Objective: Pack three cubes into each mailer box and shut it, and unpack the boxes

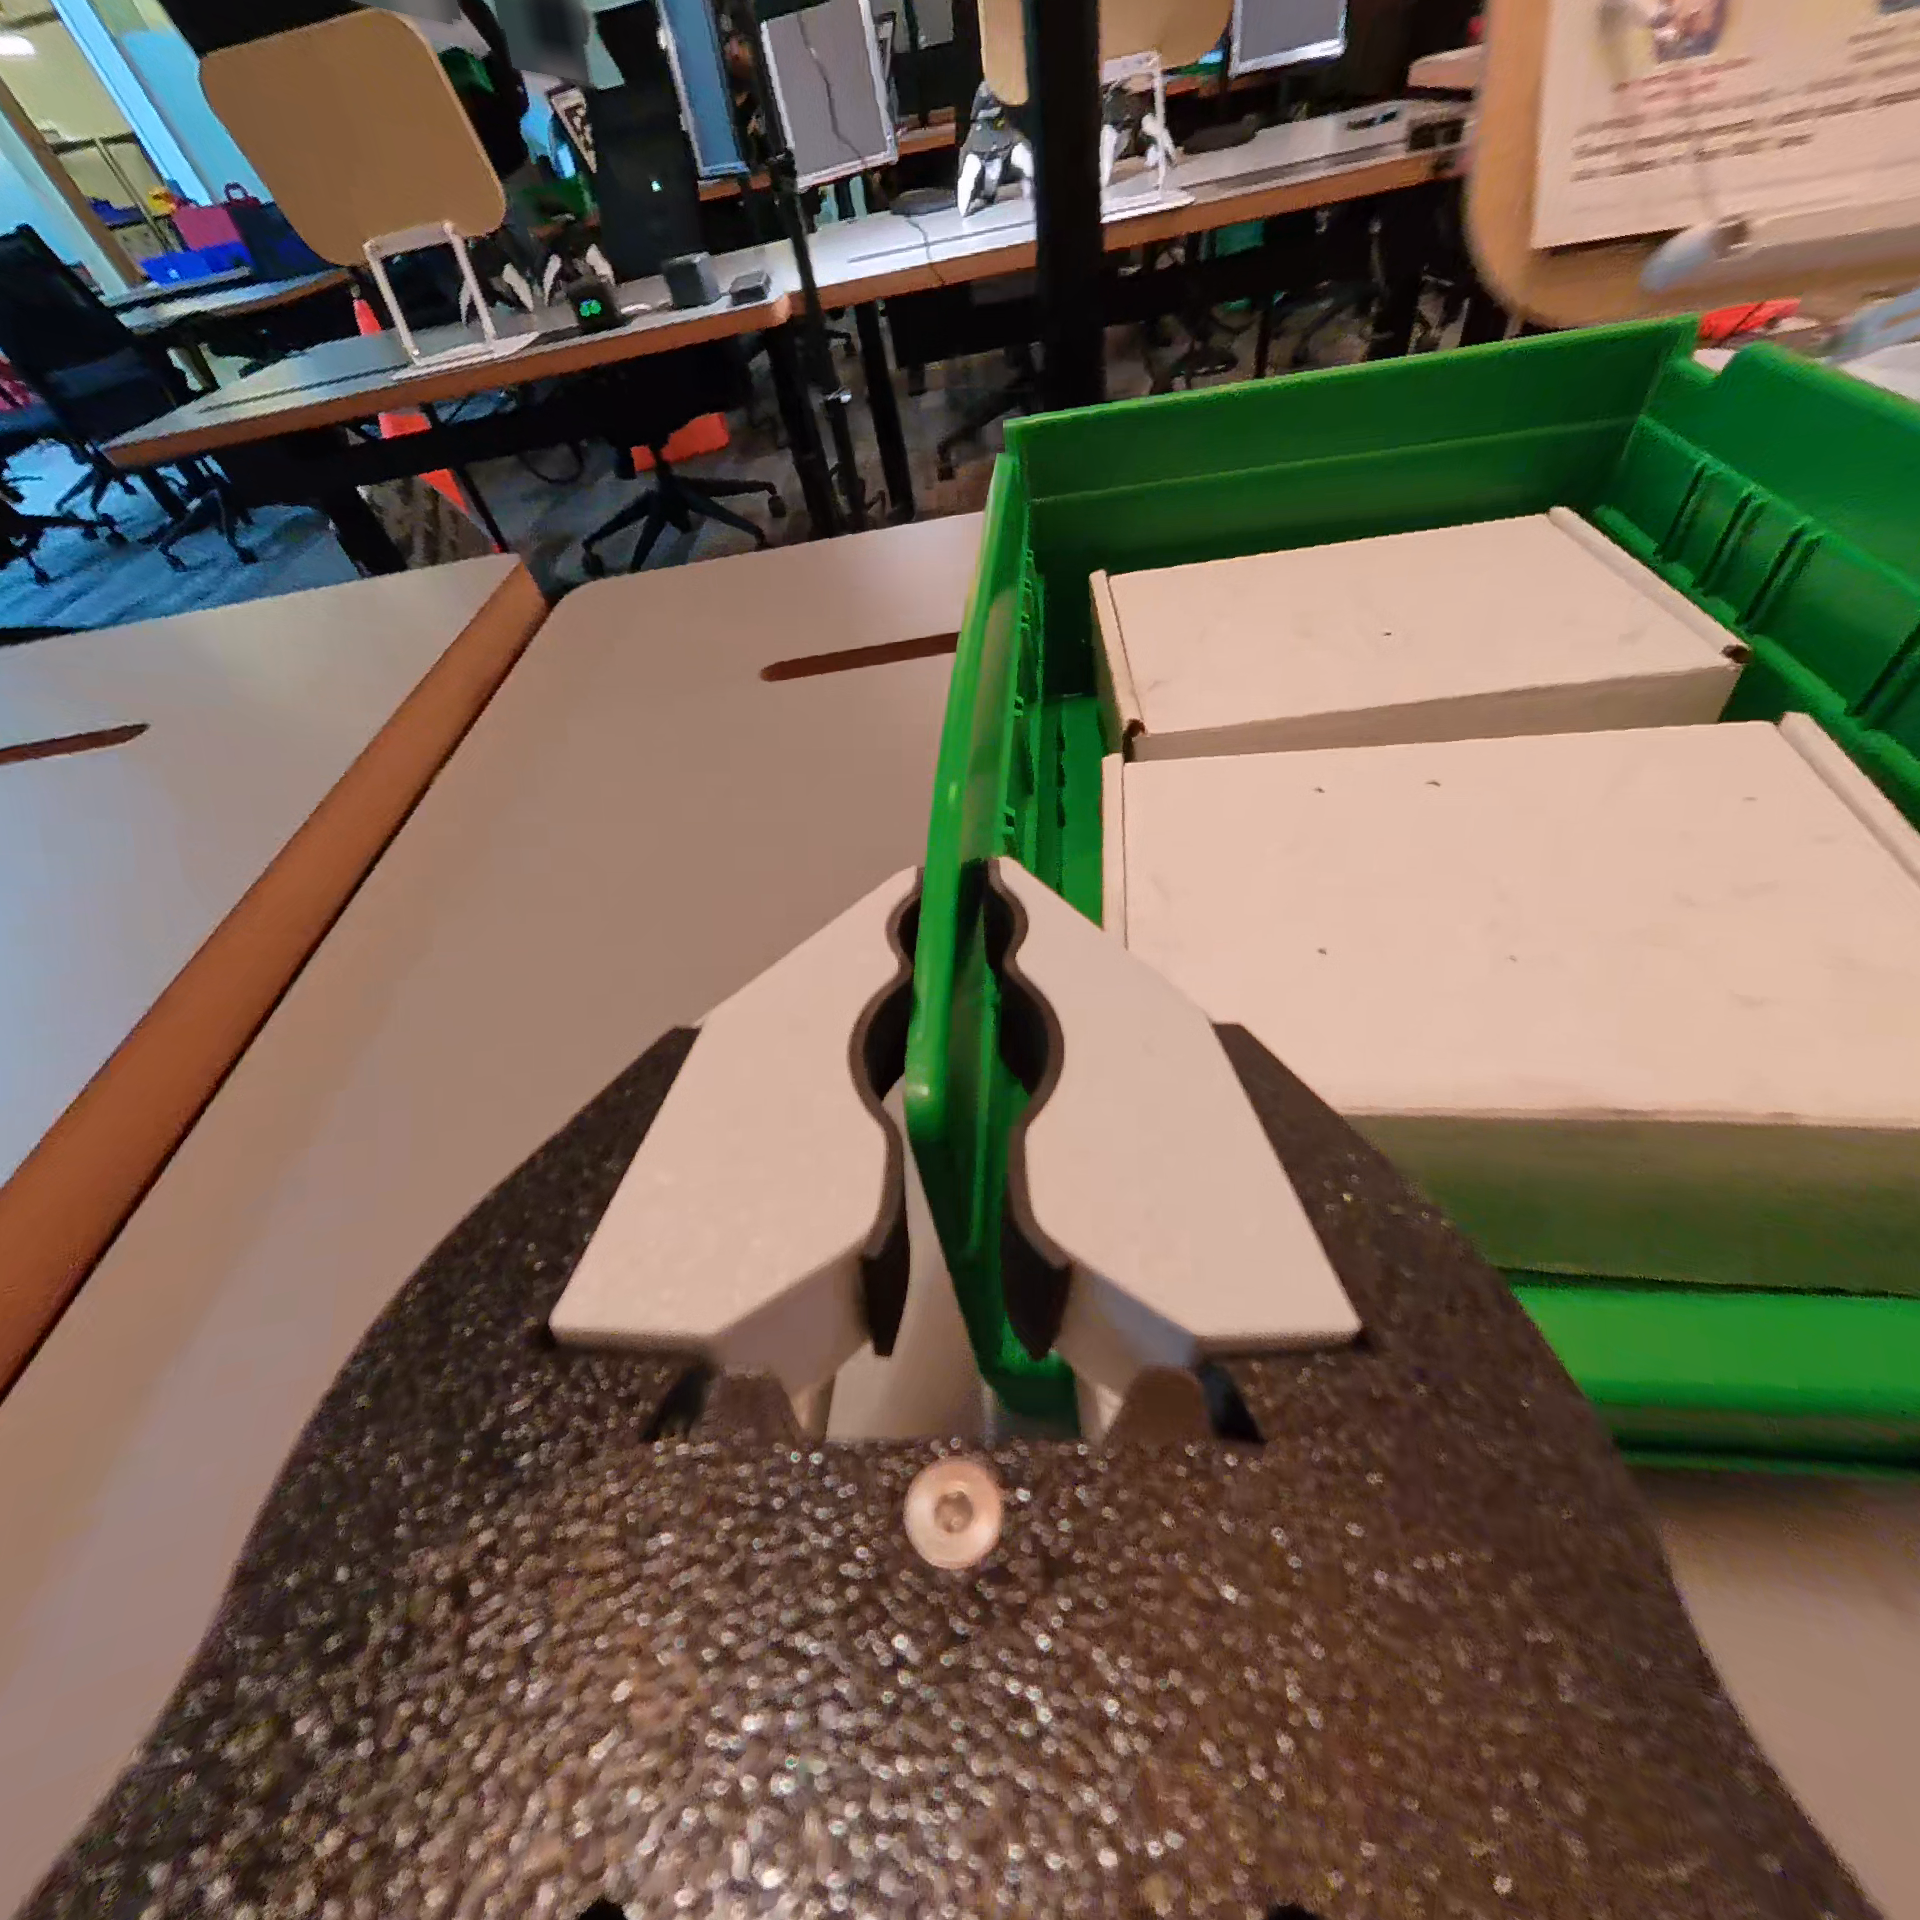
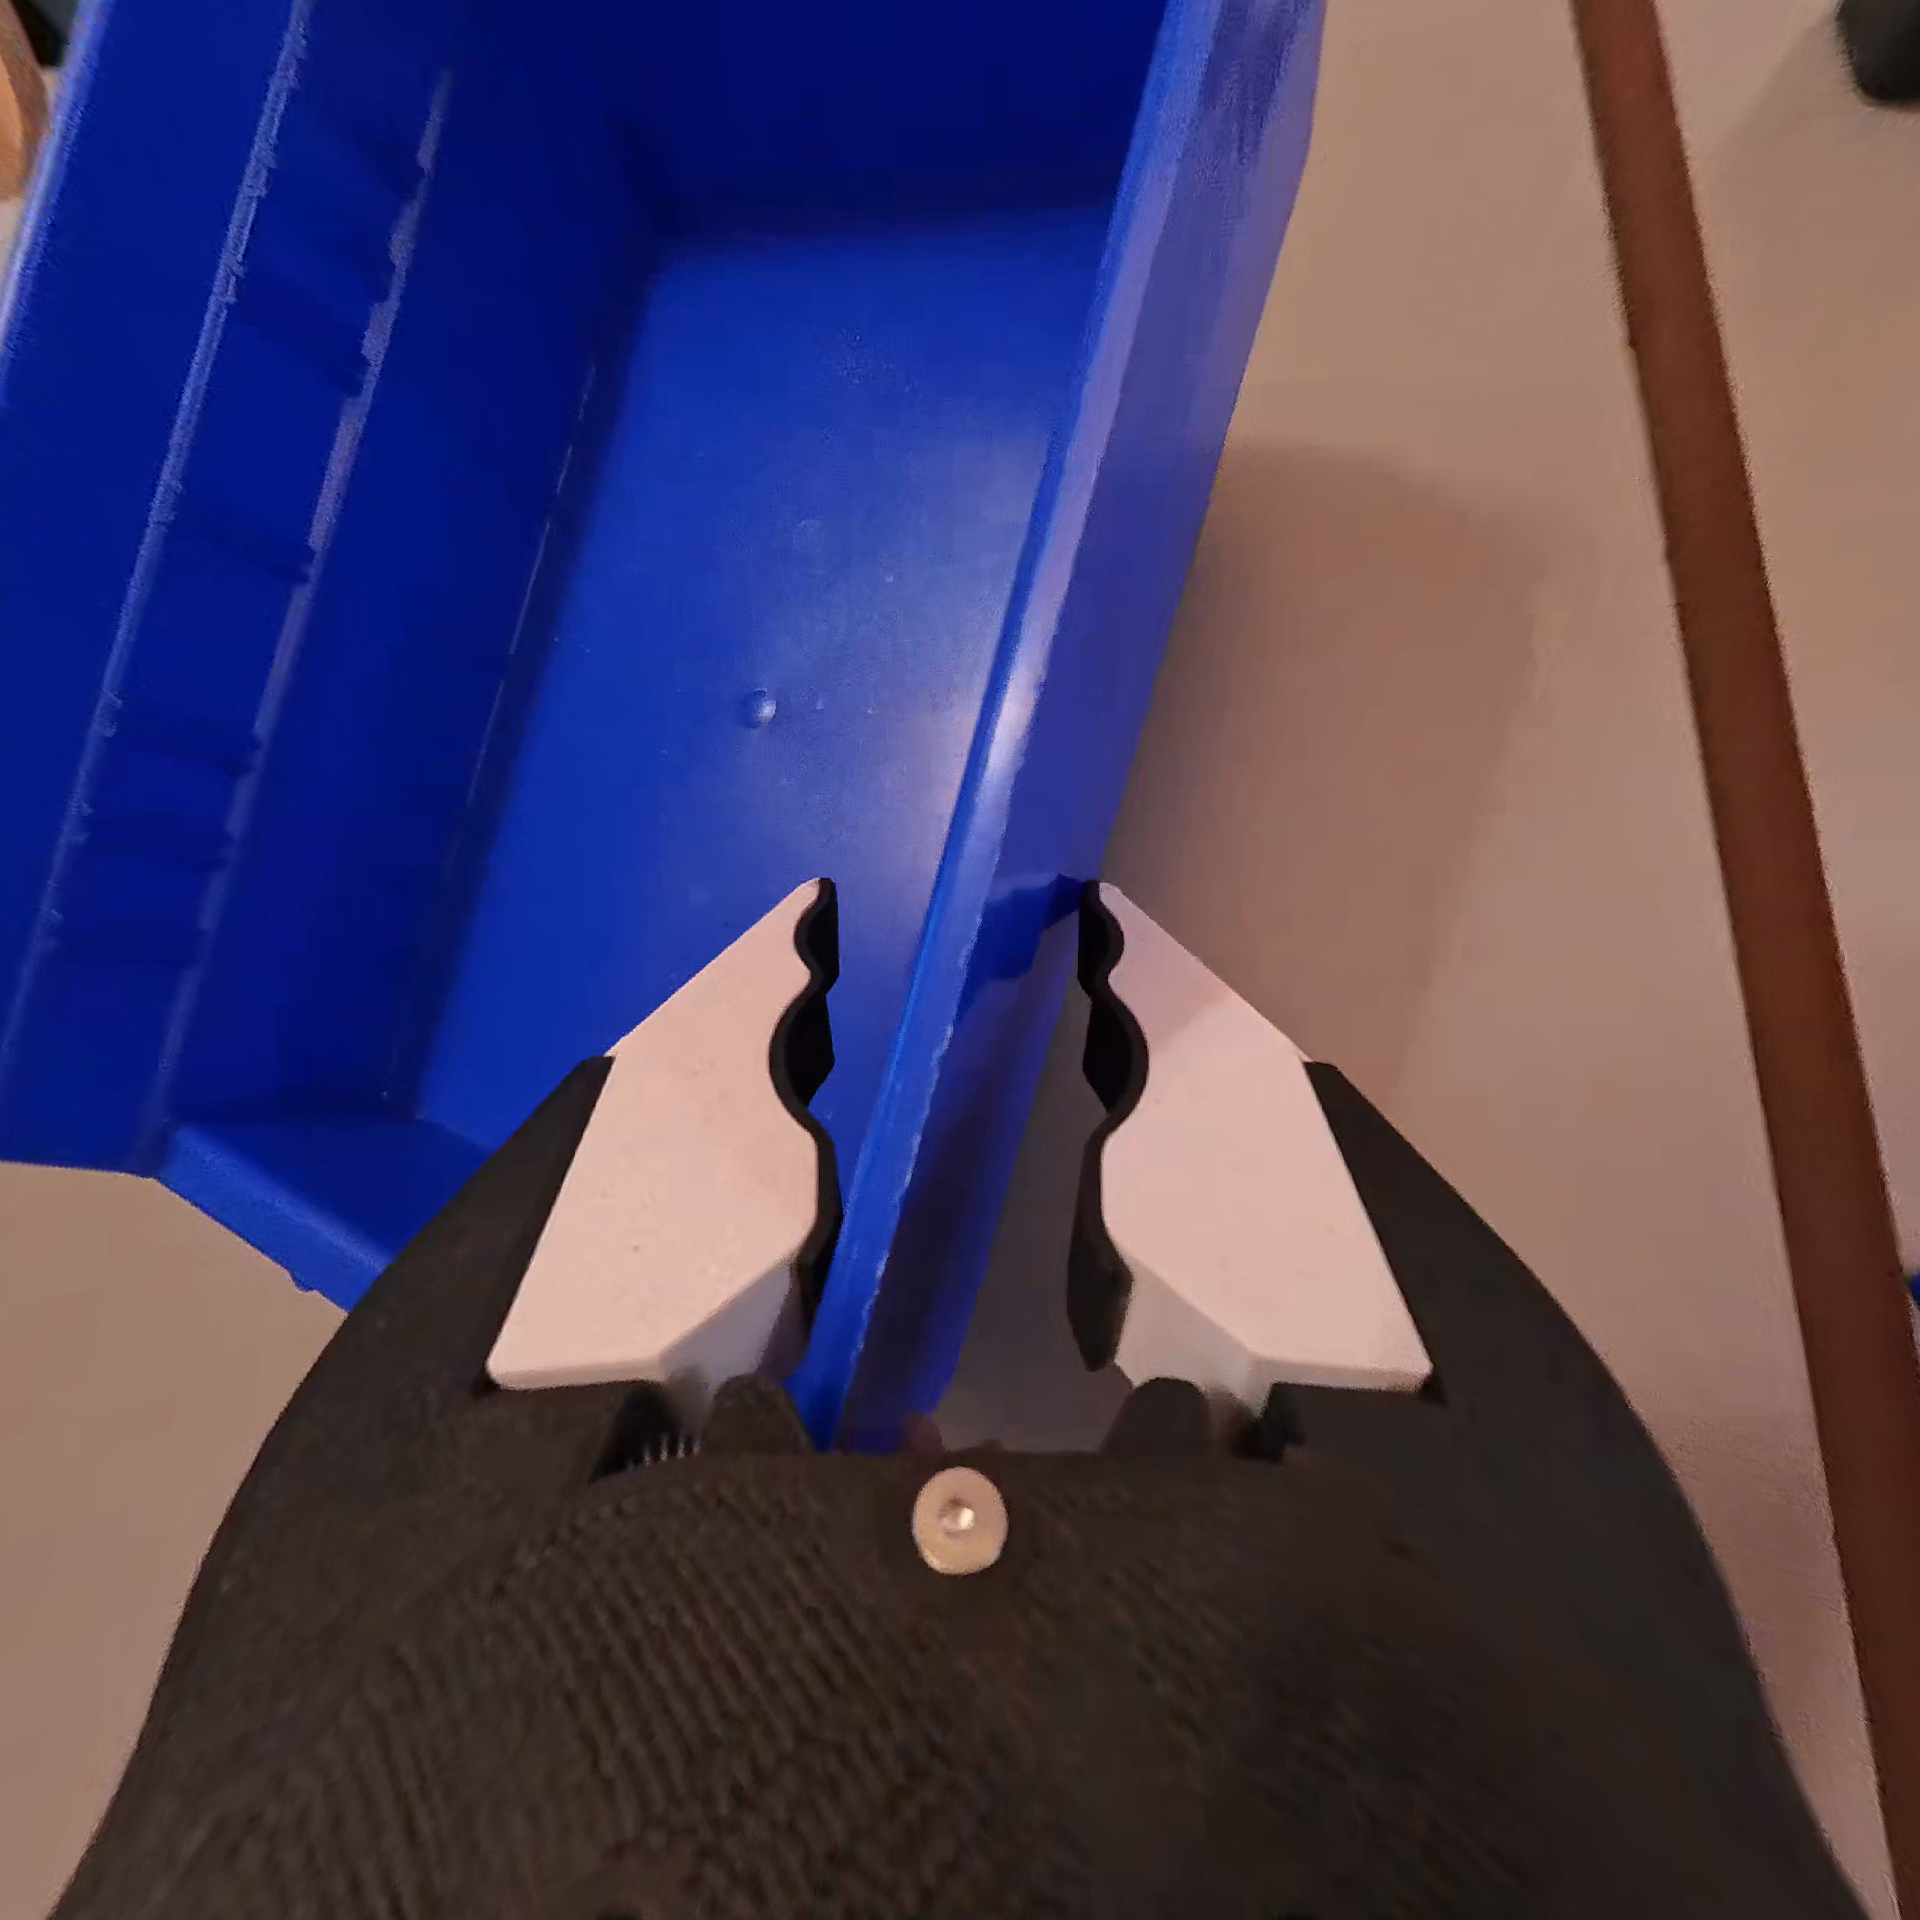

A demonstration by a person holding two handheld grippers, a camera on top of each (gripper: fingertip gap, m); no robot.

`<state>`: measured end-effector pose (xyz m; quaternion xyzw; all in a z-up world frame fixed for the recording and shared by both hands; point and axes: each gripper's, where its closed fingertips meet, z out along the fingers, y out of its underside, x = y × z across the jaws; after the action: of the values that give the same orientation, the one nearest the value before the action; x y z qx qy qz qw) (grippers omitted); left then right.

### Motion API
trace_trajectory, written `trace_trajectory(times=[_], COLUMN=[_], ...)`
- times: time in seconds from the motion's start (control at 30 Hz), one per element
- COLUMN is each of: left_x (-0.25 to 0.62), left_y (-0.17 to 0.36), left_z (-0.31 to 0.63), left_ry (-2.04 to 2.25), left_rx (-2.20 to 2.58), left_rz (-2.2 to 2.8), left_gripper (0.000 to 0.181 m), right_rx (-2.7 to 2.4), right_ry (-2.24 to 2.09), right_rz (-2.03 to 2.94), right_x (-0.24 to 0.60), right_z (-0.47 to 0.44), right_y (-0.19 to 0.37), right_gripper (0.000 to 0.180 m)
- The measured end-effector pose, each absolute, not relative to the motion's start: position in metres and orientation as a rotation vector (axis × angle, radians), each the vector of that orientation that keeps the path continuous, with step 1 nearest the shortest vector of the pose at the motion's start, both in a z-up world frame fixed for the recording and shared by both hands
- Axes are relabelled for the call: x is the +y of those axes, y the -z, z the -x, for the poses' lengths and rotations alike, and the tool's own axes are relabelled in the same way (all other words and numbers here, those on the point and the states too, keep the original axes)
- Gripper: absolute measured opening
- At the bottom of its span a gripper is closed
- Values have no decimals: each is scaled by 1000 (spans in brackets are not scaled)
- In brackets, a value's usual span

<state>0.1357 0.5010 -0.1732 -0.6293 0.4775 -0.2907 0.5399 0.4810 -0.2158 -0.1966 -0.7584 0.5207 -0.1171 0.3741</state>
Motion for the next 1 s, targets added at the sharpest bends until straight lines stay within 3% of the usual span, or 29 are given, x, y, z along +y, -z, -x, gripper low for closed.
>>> trace_trajectory(times=[0.33,0.43,0.47,0.57,0.6,0.67,0.73,0.87,1.0], left_x=[540,539,537,517,505,486,468,453,440], left_y=[176,175,169,123,114,114,131,158,187], left_z=[-142,-138,-138,-145,-150,-158,-160,-184,-197], left_ry=[525,430,410,424,439,434,399,254,111], left_rx=[1166,1253,1288,1448,1565,1819,2126,2450,2703], left_rz=[1524,1507,1477,1226,1151,1091,1085,983,880], left_gripper=[9,12,16,46,55,93,114,115,119], right_rx=[1202,1124,1106,1092,1071,994,895,745,654], right_ry=[169,213,239,464,570,716,739,745,776], right_rz=[2075,1982,1973,1992,2010,2007,1988,2050,2108], right_x=[-174,-165,-167,-194,-205,-214,-203,-167,-153], right_z=[-512,-524,-525,-529,-527,-511,-483,-421,-374], right_y=[228,215,211,189,178,152,133,135,156], right_gripper=[50,52,61,115,122,129,133,131,114])
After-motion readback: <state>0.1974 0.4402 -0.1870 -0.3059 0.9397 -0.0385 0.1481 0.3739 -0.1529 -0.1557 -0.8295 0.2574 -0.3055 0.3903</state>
